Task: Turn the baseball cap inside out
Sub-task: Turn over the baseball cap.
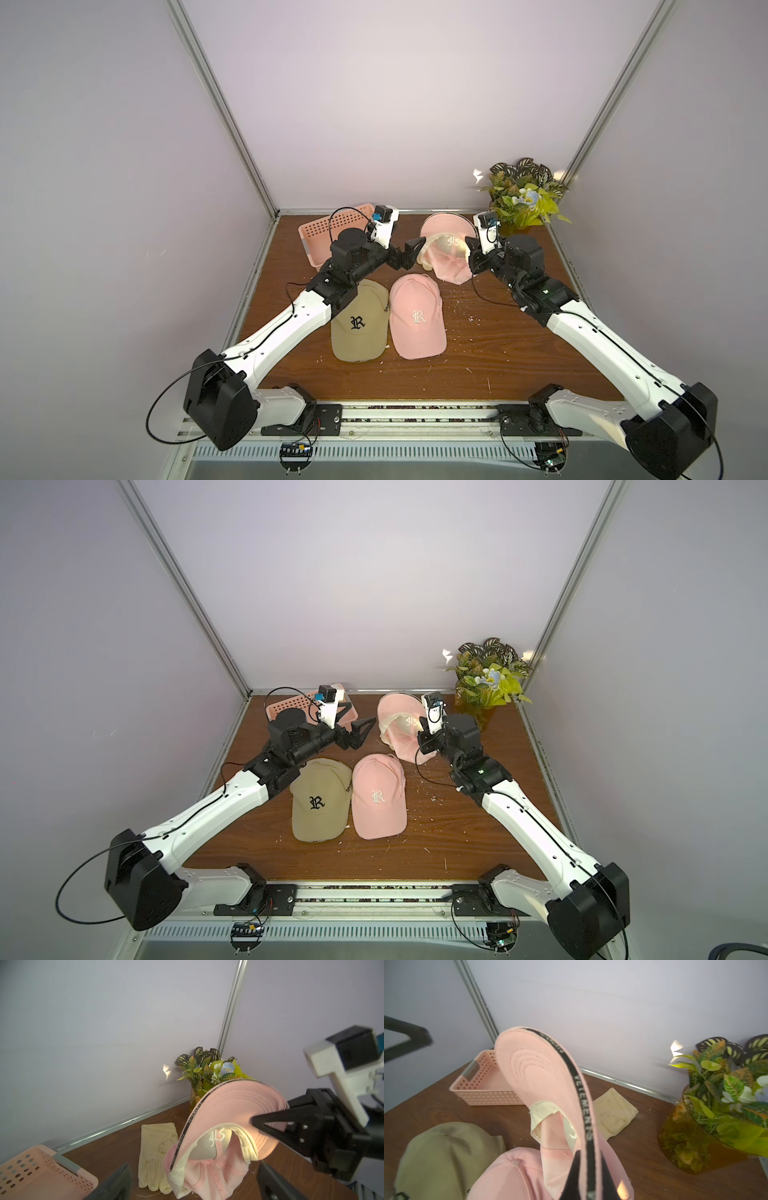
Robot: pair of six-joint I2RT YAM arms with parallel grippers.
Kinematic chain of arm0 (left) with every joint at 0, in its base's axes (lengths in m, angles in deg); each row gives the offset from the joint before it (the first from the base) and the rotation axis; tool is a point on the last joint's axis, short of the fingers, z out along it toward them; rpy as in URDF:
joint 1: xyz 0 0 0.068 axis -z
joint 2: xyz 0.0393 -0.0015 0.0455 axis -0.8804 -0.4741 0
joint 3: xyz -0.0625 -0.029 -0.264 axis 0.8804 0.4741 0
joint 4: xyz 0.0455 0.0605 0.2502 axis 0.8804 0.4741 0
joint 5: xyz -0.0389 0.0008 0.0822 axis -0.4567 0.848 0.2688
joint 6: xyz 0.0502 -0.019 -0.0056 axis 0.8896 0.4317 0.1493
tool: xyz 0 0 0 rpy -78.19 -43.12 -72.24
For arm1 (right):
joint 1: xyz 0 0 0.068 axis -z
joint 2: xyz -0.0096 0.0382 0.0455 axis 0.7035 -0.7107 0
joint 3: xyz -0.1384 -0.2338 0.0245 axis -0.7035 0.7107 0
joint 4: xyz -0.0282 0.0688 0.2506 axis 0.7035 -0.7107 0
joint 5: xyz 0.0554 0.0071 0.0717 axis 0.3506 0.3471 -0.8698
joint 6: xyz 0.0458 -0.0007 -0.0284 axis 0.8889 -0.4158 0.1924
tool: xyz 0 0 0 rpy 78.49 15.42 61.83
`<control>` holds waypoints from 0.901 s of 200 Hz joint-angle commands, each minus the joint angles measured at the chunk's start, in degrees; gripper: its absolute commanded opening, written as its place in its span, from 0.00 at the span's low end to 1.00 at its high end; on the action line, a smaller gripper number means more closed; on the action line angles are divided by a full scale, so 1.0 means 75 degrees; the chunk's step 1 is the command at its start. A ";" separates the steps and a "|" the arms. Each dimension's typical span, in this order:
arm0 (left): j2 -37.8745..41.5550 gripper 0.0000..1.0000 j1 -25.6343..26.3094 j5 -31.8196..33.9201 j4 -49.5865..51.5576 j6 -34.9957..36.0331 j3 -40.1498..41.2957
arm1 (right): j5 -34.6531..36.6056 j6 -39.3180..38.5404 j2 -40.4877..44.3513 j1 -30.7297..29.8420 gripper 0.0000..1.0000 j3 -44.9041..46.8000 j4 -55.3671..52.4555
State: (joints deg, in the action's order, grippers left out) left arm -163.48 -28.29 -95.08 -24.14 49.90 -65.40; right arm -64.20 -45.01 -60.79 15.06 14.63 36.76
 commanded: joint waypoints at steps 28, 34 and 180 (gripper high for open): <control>-0.0242 0.96 -0.0013 0.0028 0.0110 0.1003 0.0166 | -0.1707 0.0221 0.0141 0.0016 0.00 -0.0555 -0.0462; -0.0266 0.96 -0.0039 0.0284 0.0136 0.0934 0.0156 | -0.1829 0.0192 0.0152 0.0016 0.00 -0.0595 -0.0556; -0.0354 0.12 -0.0082 -0.2041 0.0141 0.1277 0.0596 | -0.3232 0.0196 0.0611 0.0016 0.00 -0.0498 -0.0617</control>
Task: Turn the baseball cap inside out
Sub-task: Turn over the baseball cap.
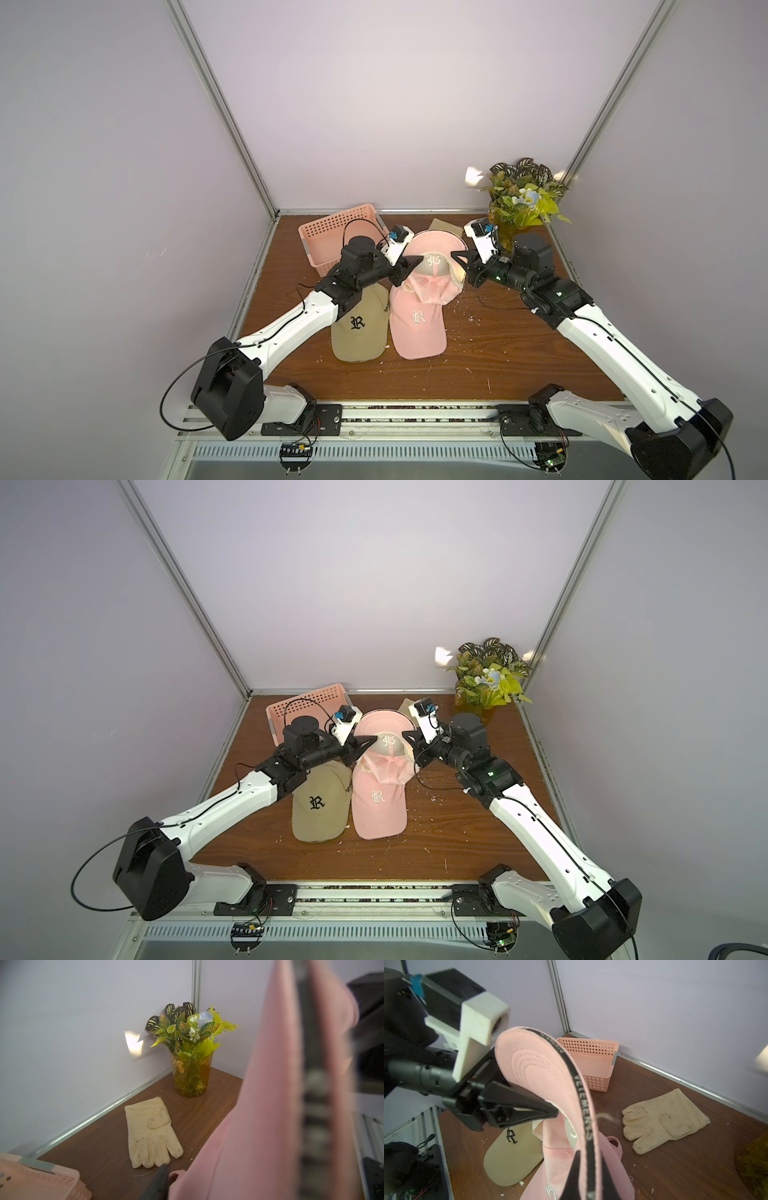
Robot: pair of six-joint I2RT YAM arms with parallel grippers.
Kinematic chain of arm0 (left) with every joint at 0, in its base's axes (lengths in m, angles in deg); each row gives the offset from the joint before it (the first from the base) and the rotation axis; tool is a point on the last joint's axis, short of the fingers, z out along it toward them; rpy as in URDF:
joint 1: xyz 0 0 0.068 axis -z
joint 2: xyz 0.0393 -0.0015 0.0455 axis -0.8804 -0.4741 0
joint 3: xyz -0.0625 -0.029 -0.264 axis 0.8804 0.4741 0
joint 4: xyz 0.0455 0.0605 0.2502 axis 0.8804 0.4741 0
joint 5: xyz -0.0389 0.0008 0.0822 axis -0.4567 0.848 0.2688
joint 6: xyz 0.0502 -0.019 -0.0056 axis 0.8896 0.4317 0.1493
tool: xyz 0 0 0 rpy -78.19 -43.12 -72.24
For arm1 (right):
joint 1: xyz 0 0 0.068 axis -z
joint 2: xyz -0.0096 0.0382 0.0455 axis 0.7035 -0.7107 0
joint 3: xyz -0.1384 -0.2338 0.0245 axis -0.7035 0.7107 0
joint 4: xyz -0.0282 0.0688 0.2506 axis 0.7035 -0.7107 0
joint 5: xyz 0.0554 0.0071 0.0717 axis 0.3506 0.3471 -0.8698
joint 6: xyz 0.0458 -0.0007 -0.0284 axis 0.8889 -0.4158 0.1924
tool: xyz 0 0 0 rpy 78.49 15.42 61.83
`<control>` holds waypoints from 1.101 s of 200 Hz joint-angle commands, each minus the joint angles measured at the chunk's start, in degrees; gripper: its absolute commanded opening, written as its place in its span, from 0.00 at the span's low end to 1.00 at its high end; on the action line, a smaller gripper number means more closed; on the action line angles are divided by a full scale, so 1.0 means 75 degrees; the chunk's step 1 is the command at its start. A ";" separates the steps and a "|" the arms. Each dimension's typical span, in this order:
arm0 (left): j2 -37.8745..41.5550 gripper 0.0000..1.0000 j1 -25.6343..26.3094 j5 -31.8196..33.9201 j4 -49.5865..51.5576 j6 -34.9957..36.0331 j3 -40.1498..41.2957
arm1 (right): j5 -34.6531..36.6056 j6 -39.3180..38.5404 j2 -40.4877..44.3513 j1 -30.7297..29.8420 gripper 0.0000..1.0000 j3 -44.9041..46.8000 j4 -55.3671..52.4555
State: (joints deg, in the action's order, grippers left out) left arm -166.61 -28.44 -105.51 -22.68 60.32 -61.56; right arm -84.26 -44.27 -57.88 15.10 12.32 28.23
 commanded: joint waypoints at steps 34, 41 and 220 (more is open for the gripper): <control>0.0364 0.01 -0.0075 -0.0660 -0.0103 -0.0532 0.0099 | -0.0670 0.0143 0.0183 0.0038 0.17 0.0341 0.0960; 0.0434 0.01 -0.0091 -0.0658 -0.0125 -0.0670 0.0091 | -0.0735 0.0134 0.0154 0.0074 0.28 0.0517 0.1096; 0.0937 0.01 -0.0613 -0.1642 -0.0462 -0.2460 -0.0234 | -0.3768 -0.1285 -0.0429 0.0467 0.53 0.2225 0.2072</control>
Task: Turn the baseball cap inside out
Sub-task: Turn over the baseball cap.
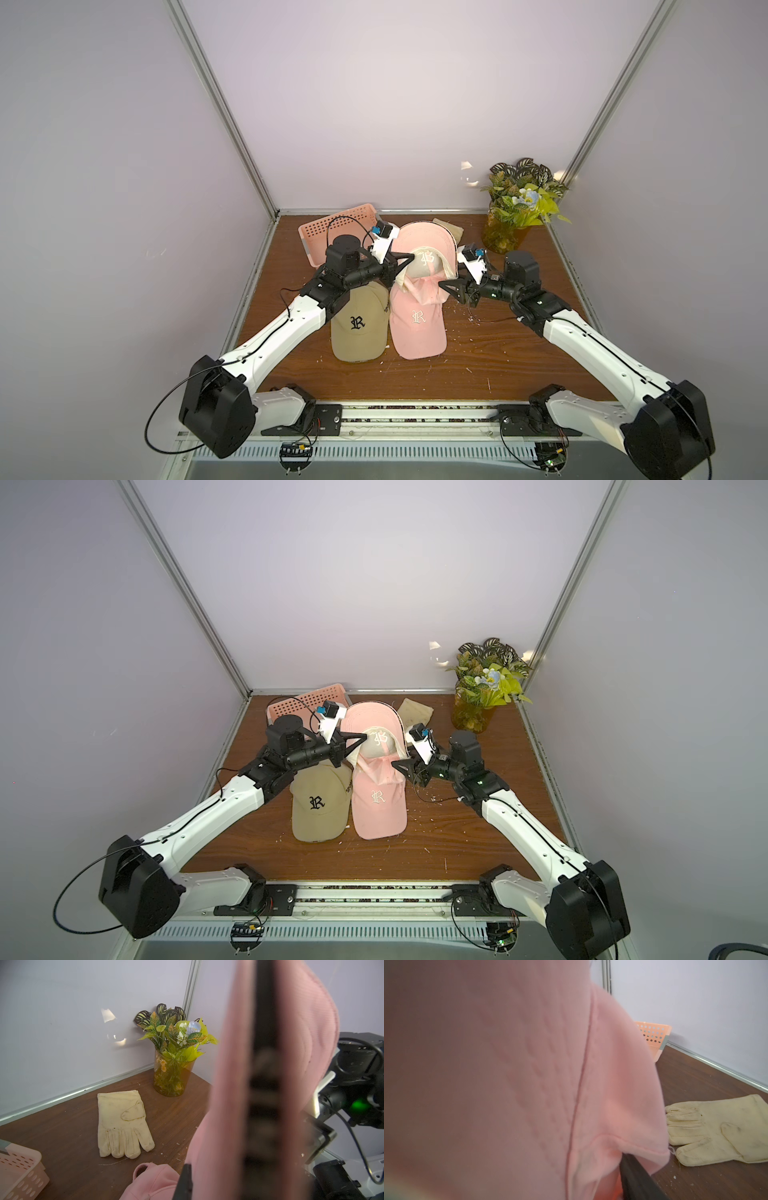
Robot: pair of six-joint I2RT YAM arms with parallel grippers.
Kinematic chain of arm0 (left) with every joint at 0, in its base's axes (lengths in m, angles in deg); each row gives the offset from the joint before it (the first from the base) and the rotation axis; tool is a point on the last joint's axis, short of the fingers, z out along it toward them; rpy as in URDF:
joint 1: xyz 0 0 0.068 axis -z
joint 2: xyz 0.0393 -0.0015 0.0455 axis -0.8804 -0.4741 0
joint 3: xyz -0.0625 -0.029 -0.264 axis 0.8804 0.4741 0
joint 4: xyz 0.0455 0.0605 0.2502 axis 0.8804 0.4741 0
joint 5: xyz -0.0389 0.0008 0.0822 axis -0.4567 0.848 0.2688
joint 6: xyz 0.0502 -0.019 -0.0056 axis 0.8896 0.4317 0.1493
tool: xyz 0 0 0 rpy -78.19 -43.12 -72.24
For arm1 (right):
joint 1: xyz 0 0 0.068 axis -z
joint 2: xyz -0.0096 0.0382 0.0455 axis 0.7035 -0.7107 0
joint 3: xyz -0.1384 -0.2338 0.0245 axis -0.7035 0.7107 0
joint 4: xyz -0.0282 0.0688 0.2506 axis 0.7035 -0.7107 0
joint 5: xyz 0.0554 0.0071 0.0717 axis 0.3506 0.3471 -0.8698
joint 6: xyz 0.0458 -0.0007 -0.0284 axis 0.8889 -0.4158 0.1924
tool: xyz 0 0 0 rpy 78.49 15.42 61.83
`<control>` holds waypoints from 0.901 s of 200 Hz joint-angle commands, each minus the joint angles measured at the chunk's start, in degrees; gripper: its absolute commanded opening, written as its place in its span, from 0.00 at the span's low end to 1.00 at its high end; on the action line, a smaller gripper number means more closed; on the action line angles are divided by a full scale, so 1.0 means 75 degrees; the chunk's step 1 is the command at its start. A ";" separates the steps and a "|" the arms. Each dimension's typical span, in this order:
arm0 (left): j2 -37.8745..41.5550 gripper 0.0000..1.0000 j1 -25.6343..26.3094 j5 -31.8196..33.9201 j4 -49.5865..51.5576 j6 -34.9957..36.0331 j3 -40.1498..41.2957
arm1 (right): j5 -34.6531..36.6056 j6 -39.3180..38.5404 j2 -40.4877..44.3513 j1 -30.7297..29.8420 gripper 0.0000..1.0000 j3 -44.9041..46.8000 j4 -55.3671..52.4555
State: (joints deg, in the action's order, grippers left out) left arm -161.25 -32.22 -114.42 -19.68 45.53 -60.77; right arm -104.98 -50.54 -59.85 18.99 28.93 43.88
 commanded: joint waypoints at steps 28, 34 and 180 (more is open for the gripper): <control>0.0249 0.00 -0.0243 -0.0458 -0.0967 -0.0711 -0.0346 | -0.1730 -0.0700 -0.0421 -0.0055 0.50 -0.0169 -0.0460; 0.0264 0.01 -0.0262 -0.0474 -0.0979 -0.0725 -0.0345 | -0.1824 -0.0758 -0.0450 -0.0061 0.49 -0.0214 -0.0555; 0.0143 0.03 -0.0275 0.0102 -0.0618 -0.0963 -0.0258 | -0.0962 0.1290 0.0855 -0.0075 0.00 0.0188 0.1825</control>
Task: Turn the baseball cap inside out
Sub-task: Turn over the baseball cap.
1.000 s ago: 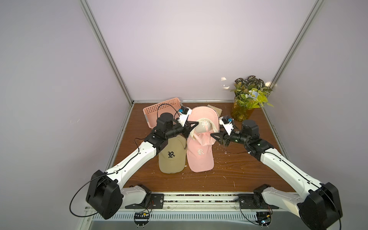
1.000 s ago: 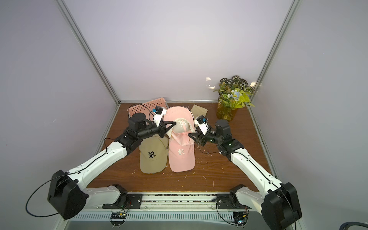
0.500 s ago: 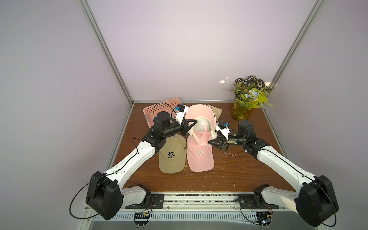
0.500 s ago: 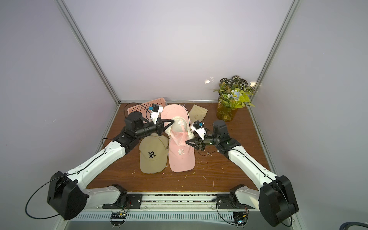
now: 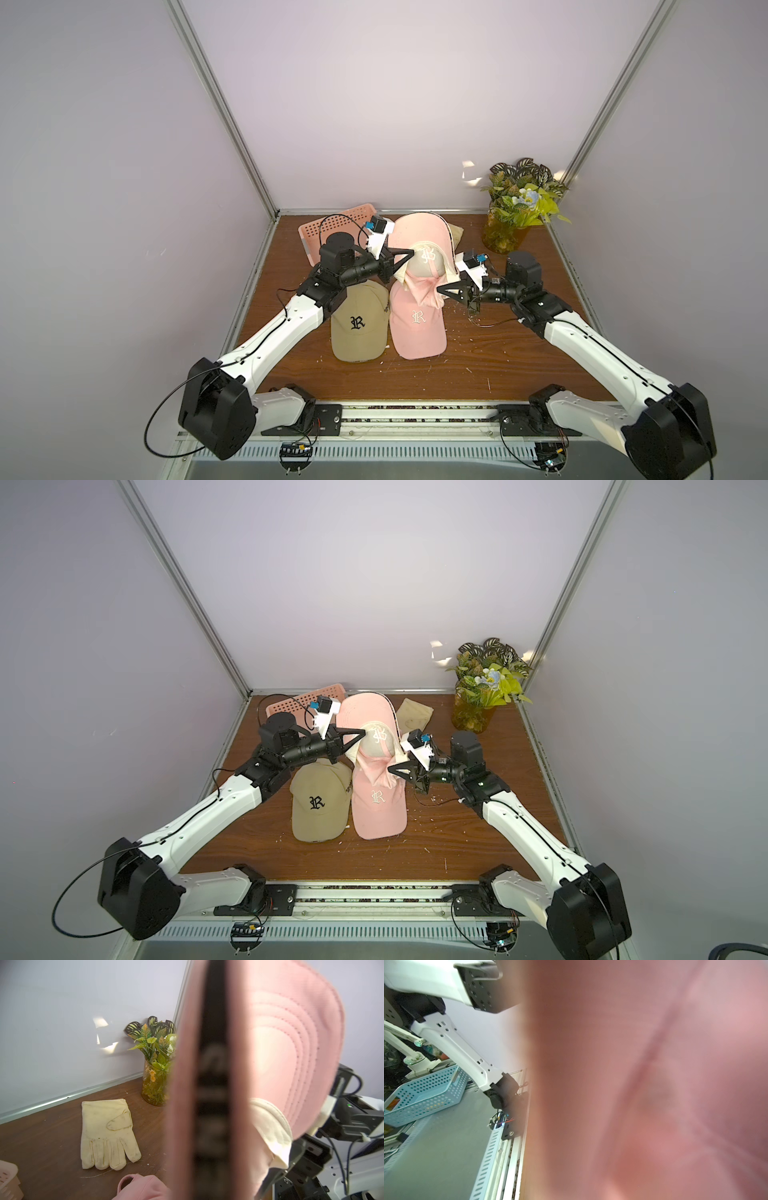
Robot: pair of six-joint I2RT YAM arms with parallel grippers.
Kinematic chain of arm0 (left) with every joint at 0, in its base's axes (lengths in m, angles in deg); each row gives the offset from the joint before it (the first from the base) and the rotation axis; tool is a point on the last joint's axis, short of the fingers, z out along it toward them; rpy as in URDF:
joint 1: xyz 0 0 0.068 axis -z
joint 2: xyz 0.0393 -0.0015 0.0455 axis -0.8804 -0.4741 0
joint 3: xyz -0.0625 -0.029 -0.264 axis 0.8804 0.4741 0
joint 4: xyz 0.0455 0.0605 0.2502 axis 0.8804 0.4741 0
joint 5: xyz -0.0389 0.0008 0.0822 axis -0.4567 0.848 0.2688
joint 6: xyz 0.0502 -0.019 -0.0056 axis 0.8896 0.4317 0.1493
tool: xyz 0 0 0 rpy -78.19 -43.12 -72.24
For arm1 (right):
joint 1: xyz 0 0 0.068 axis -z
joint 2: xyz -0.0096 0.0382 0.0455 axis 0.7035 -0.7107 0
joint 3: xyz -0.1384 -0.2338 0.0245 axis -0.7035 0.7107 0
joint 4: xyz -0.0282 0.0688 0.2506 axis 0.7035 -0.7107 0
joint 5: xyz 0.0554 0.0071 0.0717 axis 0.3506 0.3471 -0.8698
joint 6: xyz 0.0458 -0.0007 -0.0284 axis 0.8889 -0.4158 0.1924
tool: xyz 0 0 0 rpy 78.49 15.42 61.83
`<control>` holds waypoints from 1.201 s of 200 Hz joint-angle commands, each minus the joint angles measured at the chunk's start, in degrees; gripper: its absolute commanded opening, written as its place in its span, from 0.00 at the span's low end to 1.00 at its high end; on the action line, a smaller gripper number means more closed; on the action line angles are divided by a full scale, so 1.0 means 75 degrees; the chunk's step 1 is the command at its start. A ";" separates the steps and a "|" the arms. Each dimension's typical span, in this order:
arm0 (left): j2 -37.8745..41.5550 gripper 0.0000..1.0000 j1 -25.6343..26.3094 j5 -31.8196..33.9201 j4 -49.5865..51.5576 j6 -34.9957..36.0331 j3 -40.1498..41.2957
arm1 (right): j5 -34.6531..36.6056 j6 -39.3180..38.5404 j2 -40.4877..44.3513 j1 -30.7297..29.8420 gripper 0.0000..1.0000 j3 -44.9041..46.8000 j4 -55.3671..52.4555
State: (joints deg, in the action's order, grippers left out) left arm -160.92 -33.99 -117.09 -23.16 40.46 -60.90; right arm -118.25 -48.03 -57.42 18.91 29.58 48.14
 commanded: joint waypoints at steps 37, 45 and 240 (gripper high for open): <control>0.0183 0.00 -0.0042 0.0545 -0.1147 -0.1637 0.0104 | 0.5503 0.2498 0.0971 -0.0363 0.00 0.0379 0.1644; 0.0148 0.00 -0.0015 0.0475 -0.1418 -0.2017 0.0140 | 0.6581 0.2746 0.0926 -0.0533 0.00 0.0276 0.1347; -0.0027 0.00 0.0607 0.2445 -0.2091 -0.2893 -0.0451 | 1.0451 0.2688 -0.2047 -0.1489 0.25 -0.1116 -0.2011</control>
State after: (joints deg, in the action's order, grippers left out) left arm -162.48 -29.14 -101.07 -28.80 20.04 -60.20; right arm -41.82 -26.52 -72.18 7.58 22.24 39.38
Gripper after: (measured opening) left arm 0.081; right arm 0.247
